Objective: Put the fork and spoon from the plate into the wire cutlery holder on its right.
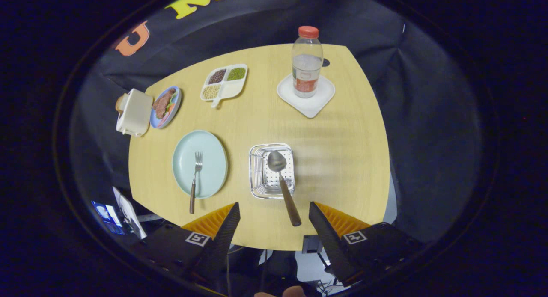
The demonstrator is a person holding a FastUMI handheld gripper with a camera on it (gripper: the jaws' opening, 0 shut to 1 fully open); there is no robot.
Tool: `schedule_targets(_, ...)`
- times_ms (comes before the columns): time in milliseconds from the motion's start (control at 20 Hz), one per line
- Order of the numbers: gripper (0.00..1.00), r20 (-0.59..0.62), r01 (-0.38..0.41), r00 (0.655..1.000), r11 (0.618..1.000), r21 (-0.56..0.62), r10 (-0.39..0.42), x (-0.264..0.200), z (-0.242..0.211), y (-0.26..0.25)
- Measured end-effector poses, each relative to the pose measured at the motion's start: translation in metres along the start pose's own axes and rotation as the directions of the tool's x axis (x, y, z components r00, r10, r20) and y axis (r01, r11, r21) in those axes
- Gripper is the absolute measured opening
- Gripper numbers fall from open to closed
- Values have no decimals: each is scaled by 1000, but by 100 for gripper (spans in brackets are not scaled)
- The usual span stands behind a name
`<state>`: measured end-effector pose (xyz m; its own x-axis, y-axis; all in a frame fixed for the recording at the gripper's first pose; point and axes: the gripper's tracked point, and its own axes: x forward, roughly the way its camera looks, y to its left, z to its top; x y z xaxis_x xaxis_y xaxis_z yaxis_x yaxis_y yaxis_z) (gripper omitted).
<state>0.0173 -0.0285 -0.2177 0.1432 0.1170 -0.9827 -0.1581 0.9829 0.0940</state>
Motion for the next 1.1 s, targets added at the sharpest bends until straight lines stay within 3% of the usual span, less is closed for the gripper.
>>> schedule_targets(300, 97, 69, -7, 998, 994, -108, 14, -15, 3, 66)
schedule_targets(550, 97, 24, -59, 998, 987, -150, 63, 2, -25, 134)
schedule_targets(1100, 97, -89, -45, 995, 997, -63, 39, 82, -78, 214)
